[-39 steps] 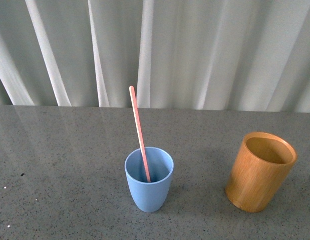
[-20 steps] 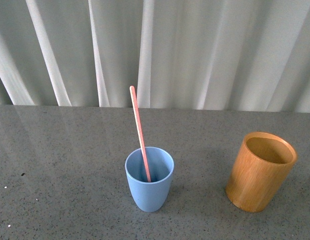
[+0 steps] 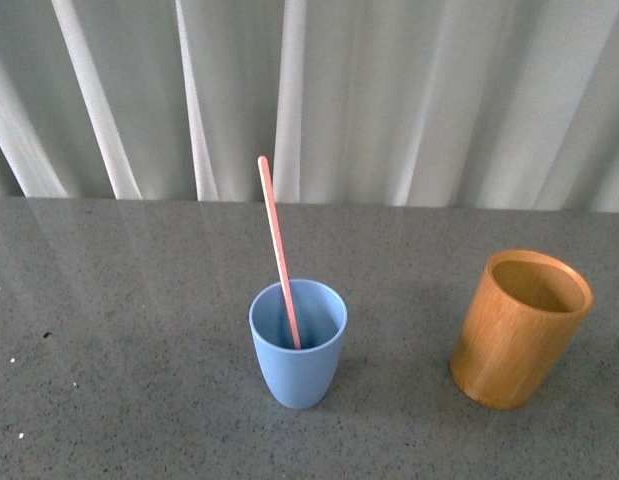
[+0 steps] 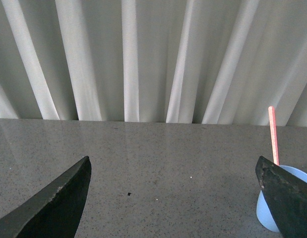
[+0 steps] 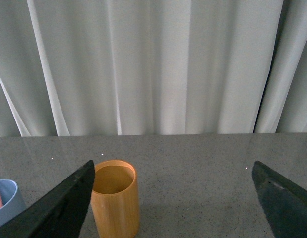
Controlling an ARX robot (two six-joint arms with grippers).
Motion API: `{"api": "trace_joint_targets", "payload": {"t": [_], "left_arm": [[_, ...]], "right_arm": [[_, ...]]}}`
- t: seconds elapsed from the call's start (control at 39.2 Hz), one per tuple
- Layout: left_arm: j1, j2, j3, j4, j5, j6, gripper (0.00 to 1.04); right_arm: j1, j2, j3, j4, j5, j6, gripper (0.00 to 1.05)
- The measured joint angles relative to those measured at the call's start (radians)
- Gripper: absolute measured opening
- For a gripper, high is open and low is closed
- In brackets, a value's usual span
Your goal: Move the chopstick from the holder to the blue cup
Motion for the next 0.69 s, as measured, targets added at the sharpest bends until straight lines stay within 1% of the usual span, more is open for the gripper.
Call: {"api": "trace_joint_targets", "payload": {"t": [0.03,0.05,0.1,0.69], "left_arm": [[0.000,0.000,0.000,0.000,0.000,0.000,0.98],[0.000,0.000,0.000,0.000,0.000,0.000,0.98],[0.000,0.000,0.000,0.000,0.000,0.000,0.98],[0.000,0.000,0.000,0.000,0.000,0.000,0.98]], "right_arm": [[0.000,0.000,0.000,0.000,0.000,0.001,0.96],[0.000,0.000,0.000,0.000,0.000,0.001,0.96],[0.000,0.000,0.000,0.000,0.000,0.000,0.94],[0.000,0.000,0.000,0.000,0.000,0.001,0.95]]}}
